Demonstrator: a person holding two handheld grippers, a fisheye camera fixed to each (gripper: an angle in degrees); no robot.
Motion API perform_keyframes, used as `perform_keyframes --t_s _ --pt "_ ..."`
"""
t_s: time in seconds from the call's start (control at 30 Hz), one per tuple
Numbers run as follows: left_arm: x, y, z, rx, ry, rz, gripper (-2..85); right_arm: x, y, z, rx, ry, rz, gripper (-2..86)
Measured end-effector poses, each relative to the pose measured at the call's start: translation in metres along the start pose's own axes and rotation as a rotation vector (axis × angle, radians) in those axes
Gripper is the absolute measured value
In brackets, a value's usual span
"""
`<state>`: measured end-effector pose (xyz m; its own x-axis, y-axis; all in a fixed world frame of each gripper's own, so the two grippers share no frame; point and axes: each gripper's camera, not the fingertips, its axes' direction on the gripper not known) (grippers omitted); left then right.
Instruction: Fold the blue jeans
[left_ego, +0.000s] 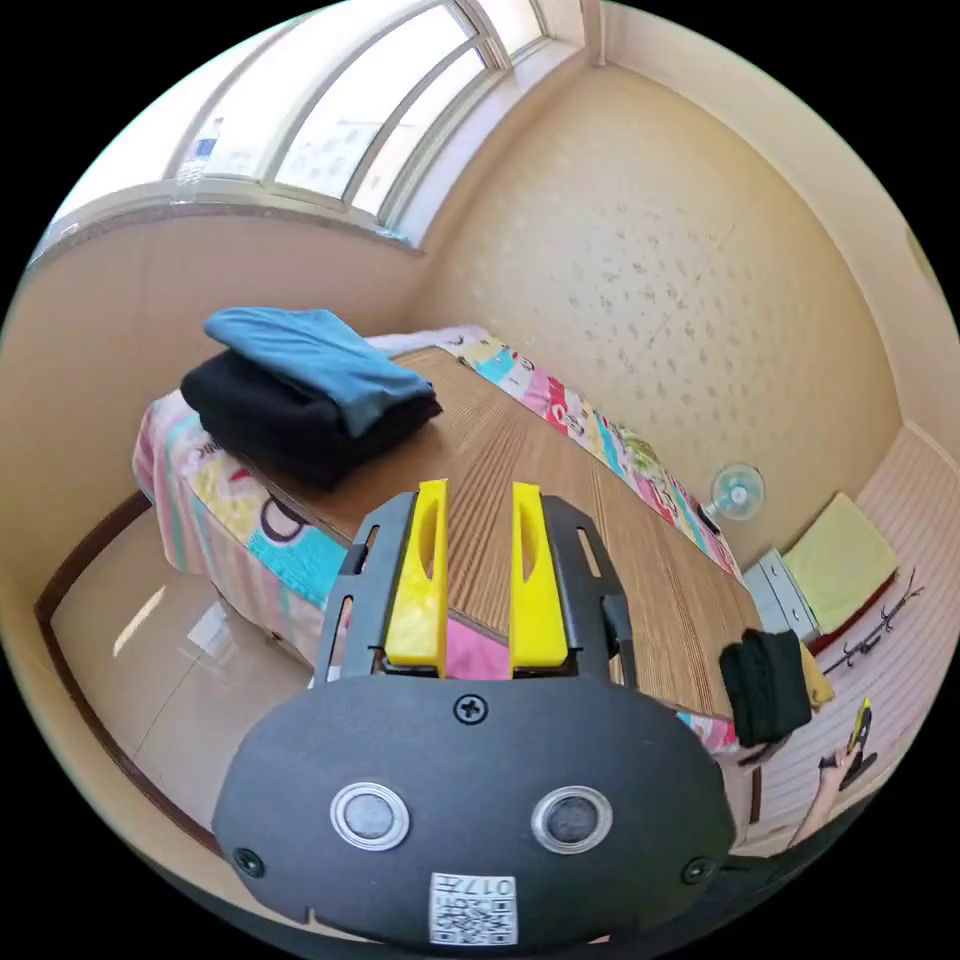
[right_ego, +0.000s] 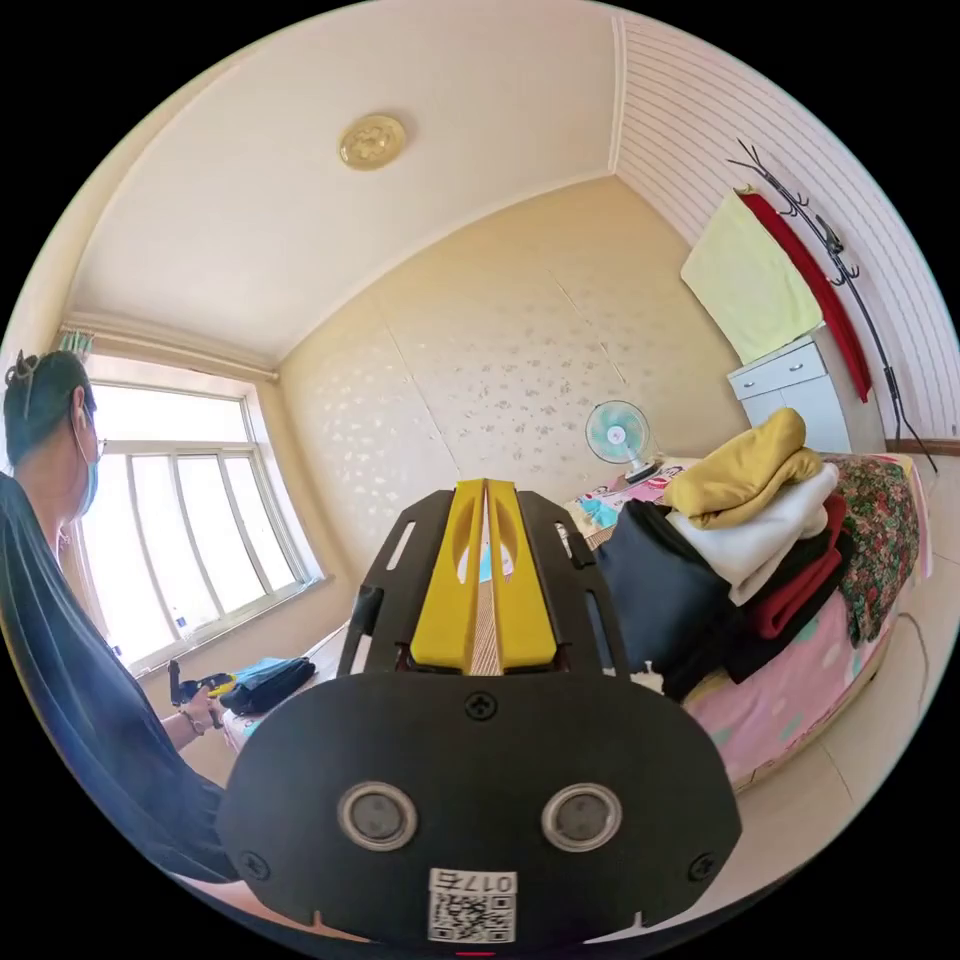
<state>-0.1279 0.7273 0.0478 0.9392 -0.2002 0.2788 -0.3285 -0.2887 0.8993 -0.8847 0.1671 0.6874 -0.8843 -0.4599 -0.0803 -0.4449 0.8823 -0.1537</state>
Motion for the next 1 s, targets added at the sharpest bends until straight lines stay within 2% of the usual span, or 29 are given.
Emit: perform_keyframes --t_s 0.17,0.27,0.33,0.4,0.5,0.57,0.63,0.77,0.83,1.0 --pt "-0.071 -0.082 0.044 0.018 -0.162 -0.189 12.8 -0.03 0.011 0.009 -0.085 0.041 -0.033 0.5" --pt "-0.104 -0.108 0.086 -0.096 -0.177 -0.306 12.4 -0.038 0.014 0.002 -0.103 0.067 -0.029 0.5" --pt "-0.117 -0.108 0.111 -0.166 -0.154 -0.458 9.6 -0.041 0.014 -0.008 -0.098 0.072 -0.036 0.5" --pt "-0.103 -0.108 0.105 -0.08 -0.143 -0.485 5.3 -0.041 0.016 -0.026 -0.085 0.078 -0.032 0.4" --pt "-0.038 -0.117 0.094 0.07 -0.013 -0.301 0.9 -0.049 0.021 -0.044 -0.086 0.154 -0.102 0.4" --pt "0.009 -0.121 0.106 0.031 0.131 -0.189 0.4 -0.059 0.029 -0.044 -0.093 0.262 -0.186 0.5" --pt "0.082 -0.112 0.13 -0.051 0.323 -0.028 0.0 -0.062 0.038 -0.041 -0.084 0.32 -0.226 0.5" --pt "0.207 -0.066 0.161 -0.225 0.475 0.306 0.0 -0.041 0.061 -0.023 -0.084 0.204 -0.184 0.5" --pt "0.276 -0.006 0.171 -0.326 0.56 0.507 0.2 -0.03 0.077 -0.013 -0.113 0.164 -0.159 0.5" --pt "0.359 0.156 0.187 -0.616 0.778 0.791 0.7 0.003 0.127 0.011 -0.229 0.213 -0.151 0.4"
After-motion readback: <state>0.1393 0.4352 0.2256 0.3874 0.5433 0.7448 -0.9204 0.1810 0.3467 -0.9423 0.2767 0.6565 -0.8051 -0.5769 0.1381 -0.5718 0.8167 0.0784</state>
